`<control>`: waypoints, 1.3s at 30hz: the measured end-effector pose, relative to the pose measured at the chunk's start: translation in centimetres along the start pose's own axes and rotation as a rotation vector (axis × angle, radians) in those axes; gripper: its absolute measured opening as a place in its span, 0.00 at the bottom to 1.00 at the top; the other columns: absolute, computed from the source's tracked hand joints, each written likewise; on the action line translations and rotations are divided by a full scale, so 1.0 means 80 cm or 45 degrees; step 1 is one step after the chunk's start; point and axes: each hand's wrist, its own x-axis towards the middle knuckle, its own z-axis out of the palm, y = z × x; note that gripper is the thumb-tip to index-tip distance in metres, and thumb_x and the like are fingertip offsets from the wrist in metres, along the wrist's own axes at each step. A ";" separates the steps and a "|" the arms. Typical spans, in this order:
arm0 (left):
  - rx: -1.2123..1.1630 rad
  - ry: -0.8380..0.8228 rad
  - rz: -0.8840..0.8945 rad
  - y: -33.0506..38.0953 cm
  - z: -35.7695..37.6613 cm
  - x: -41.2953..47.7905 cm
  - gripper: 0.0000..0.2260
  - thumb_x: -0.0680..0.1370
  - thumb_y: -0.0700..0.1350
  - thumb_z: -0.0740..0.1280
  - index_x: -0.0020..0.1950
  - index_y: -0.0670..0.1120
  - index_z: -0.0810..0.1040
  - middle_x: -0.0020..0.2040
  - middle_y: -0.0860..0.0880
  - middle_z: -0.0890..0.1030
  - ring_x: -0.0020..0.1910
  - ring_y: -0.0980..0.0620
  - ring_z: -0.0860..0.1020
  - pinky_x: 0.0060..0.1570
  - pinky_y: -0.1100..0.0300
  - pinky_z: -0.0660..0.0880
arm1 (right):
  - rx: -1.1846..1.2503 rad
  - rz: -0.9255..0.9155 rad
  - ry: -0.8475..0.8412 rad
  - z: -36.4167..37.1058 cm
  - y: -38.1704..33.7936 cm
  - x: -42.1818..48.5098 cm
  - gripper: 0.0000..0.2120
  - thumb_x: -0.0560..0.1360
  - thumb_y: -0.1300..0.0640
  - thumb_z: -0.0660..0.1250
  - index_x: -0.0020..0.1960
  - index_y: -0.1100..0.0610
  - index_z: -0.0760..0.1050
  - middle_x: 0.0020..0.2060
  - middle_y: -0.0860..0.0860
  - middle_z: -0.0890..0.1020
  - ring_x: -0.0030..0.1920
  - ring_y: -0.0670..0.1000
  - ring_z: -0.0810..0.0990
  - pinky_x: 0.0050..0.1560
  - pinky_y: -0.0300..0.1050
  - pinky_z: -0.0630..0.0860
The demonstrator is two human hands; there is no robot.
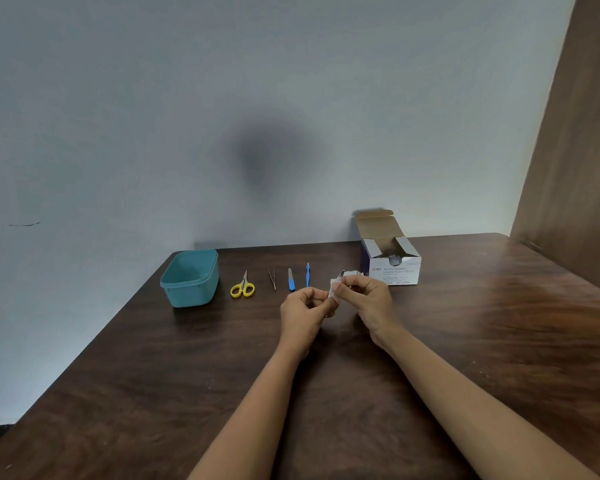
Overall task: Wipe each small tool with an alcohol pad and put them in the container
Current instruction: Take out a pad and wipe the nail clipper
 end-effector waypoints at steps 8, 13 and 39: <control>0.016 -0.024 0.011 0.002 0.001 -0.001 0.05 0.73 0.38 0.73 0.46 0.37 0.81 0.35 0.47 0.82 0.31 0.61 0.79 0.34 0.70 0.75 | -0.243 -0.081 -0.025 0.002 0.003 0.001 0.09 0.75 0.57 0.69 0.38 0.59 0.81 0.30 0.50 0.79 0.34 0.45 0.75 0.37 0.37 0.73; 0.001 -0.029 0.042 0.002 0.003 -0.002 0.04 0.73 0.39 0.73 0.44 0.39 0.81 0.34 0.47 0.82 0.32 0.59 0.79 0.35 0.69 0.75 | -0.492 -0.137 0.067 0.007 0.007 0.001 0.12 0.77 0.54 0.66 0.38 0.58 0.78 0.29 0.47 0.75 0.32 0.44 0.70 0.33 0.34 0.67; 0.009 -0.067 0.065 0.001 0.006 -0.005 0.03 0.74 0.43 0.72 0.42 0.44 0.84 0.36 0.44 0.84 0.34 0.55 0.81 0.37 0.60 0.76 | -0.195 0.050 0.154 0.003 0.004 0.005 0.10 0.79 0.58 0.64 0.42 0.59 0.81 0.36 0.52 0.81 0.39 0.44 0.76 0.43 0.36 0.72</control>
